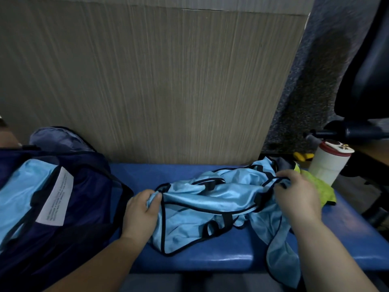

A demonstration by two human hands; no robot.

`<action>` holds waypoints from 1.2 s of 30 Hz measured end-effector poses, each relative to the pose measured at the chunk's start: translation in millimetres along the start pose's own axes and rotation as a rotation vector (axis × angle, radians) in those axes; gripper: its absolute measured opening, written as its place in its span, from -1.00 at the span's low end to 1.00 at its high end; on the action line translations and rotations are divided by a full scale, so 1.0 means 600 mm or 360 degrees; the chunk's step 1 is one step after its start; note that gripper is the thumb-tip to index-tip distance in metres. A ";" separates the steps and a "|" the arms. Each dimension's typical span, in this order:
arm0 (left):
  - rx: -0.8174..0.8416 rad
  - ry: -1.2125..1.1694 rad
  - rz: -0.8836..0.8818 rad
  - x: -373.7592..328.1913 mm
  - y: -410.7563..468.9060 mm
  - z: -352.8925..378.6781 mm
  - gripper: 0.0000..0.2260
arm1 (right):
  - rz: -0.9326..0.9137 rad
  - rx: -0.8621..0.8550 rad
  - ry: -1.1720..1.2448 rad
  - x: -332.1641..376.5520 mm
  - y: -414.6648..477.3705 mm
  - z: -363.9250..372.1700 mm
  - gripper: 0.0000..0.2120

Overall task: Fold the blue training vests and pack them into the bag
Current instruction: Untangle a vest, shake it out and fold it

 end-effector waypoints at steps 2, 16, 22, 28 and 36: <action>-0.0007 -0.0198 -0.0013 -0.029 -0.003 -0.001 -0.76 | -0.0081 -0.0175 -0.0222 0.007 -0.007 -0.002 -0.65; 0.0323 0.0545 0.0050 -0.054 -0.029 0.028 -0.55 | -0.0662 0.0884 -0.0628 0.061 -0.048 0.105 -0.87; 0.0366 0.0572 0.0032 -0.057 -0.010 0.054 -0.31 | -0.0717 0.0665 -0.0482 0.069 -0.056 0.102 -0.94; 0.0396 0.0631 0.0113 -0.070 -0.004 0.077 -0.78 | -0.0802 0.0590 -0.0178 0.081 -0.064 0.111 -0.75; 0.0708 -0.0596 0.0083 -0.135 -0.011 0.069 -0.71 | -0.0649 0.0955 0.0671 0.094 -0.064 0.120 -0.32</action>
Point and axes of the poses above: each hand's wrist, its own y-axis towards the middle knuckle, its own z-axis out of the palm, x = y × z, the point moved 3 cm from there along y, towards the middle knuckle, and after that the axes turned 12 degrees about x, right-handed, at the moved point
